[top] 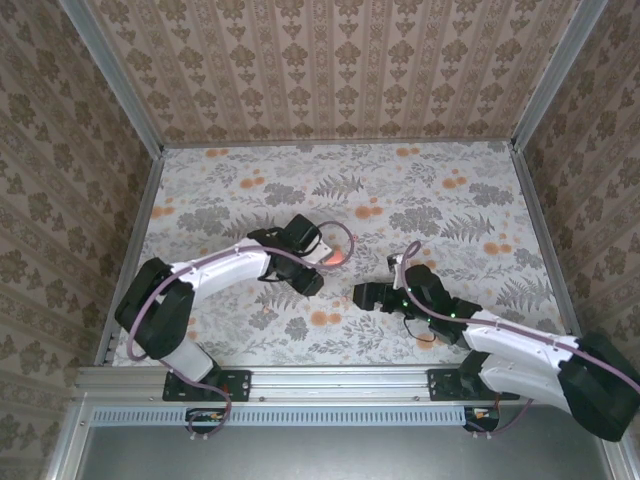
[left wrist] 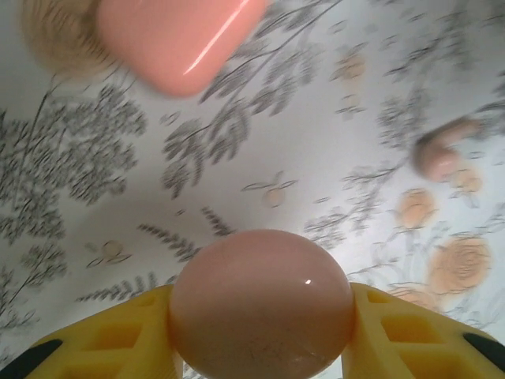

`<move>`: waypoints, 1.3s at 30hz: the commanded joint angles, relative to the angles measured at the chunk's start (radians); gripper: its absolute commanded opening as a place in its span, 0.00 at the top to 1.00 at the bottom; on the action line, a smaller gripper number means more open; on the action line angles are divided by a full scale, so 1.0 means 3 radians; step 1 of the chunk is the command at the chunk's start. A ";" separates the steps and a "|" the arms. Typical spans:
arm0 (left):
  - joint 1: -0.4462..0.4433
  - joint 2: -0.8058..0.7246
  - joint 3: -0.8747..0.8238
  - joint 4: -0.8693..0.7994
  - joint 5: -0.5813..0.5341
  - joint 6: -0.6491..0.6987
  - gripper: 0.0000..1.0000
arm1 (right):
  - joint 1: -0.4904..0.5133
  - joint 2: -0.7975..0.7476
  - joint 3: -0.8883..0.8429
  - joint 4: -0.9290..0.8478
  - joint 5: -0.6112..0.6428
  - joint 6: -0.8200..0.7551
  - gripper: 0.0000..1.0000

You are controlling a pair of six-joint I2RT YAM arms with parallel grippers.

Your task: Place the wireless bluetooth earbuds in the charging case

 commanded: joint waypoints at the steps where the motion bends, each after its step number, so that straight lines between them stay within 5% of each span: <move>1: -0.0131 -0.0186 -0.0158 0.0404 0.0125 0.0183 0.61 | -0.0048 0.0269 0.0076 0.0451 -0.0283 -0.0001 0.05; 12: -0.0186 -0.0731 -0.0895 0.1504 0.0187 0.0255 0.62 | -0.0714 0.0652 0.0579 0.0275 -0.1154 -0.0230 0.10; 21: -0.0176 -0.1173 -0.1508 0.2526 0.0393 0.0436 0.63 | -0.0774 0.0617 0.0948 -0.0087 -0.1374 -0.0410 0.16; 32: -0.0202 -0.1475 -0.1672 0.2721 0.0631 0.0903 0.63 | -0.0735 0.0509 0.0888 0.0264 -0.1606 -0.0333 0.24; 39: -0.0213 -0.1577 -0.1725 0.2665 0.0450 0.0970 0.63 | -0.0574 0.0305 0.0872 0.0077 -0.1673 -0.0387 0.30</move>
